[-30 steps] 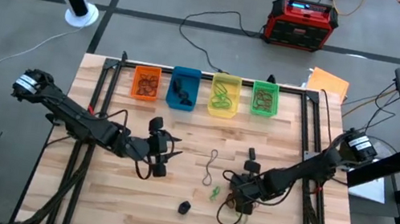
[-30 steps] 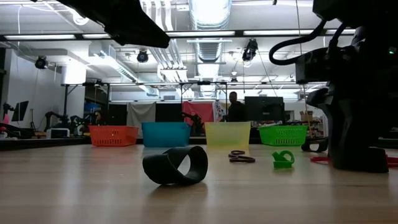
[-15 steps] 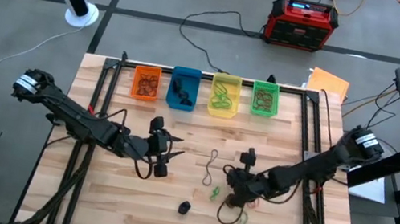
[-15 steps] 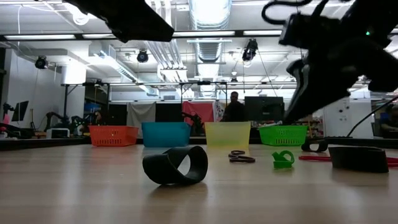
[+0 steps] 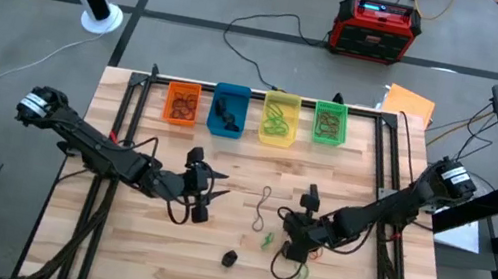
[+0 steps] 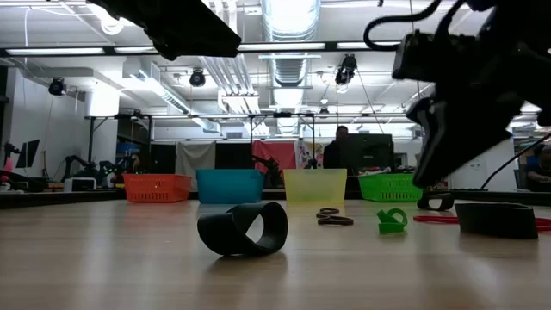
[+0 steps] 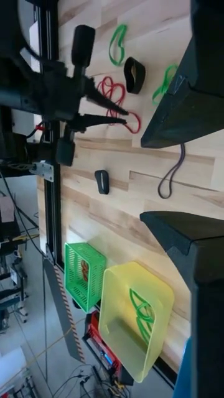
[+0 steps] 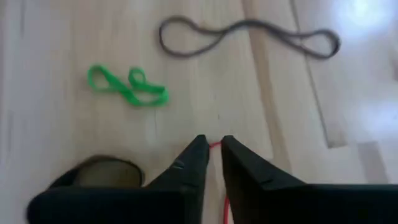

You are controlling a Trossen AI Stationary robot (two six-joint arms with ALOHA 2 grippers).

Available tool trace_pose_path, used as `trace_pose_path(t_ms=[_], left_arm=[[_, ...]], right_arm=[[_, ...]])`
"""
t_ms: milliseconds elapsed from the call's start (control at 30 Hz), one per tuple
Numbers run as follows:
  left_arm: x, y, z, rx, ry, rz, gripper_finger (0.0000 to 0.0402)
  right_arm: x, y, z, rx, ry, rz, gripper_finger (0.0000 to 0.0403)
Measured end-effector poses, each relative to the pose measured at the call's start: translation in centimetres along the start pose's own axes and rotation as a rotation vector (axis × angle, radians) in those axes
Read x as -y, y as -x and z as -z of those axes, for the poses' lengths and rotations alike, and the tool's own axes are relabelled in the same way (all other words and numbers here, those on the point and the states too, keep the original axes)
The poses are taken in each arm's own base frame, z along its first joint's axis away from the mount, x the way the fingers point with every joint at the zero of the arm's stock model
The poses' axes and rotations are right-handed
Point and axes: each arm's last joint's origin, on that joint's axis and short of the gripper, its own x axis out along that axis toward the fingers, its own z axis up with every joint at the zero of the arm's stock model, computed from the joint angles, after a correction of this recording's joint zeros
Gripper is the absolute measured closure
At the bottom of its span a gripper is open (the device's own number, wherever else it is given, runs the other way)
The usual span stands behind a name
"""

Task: Sort rubber bands into baskets
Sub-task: Put the red rubber band into the green bin

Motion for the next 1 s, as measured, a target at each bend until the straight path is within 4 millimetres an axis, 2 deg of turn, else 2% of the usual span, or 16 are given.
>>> trace_pose_path(t_ms=[400, 533, 667, 767, 900, 1000], left_arm=[[0.0, 0.0, 0.2, -0.005, 0.012, 0.000, 0.0242], [0.0, 0.0, 0.3, -0.006, 0.011, -0.004, 0.0242], [0.0, 0.0, 0.3, -0.006, 0.017, -0.006, 0.0242], [-0.1, 0.0, 0.4, -0.007, 0.026, -0.007, 0.0242], [0.0, -0.1, 0.6, -0.011, 0.033, -0.009, 0.0242], [0.1, -0.3, 0.8, -0.012, 0.032, -0.010, 0.0242]], right_arm=[[-0.4, -2.9, 1.6, -0.122, -0.080, 0.062, 0.0192], [-0.4, -3.5, 2.0, -0.144, -0.065, 0.077, 0.0169], [-0.5, -4.1, 2.3, -0.162, -0.038, 0.090, 0.0203], [-0.6, -4.6, 2.7, -0.186, -0.029, 0.084, 0.0263], [-0.8, -5.1, 2.9, -0.189, -0.021, 0.079, 0.0365], [-0.8, -5.2, 2.7, -0.166, -0.013, 0.074, 0.0387]])
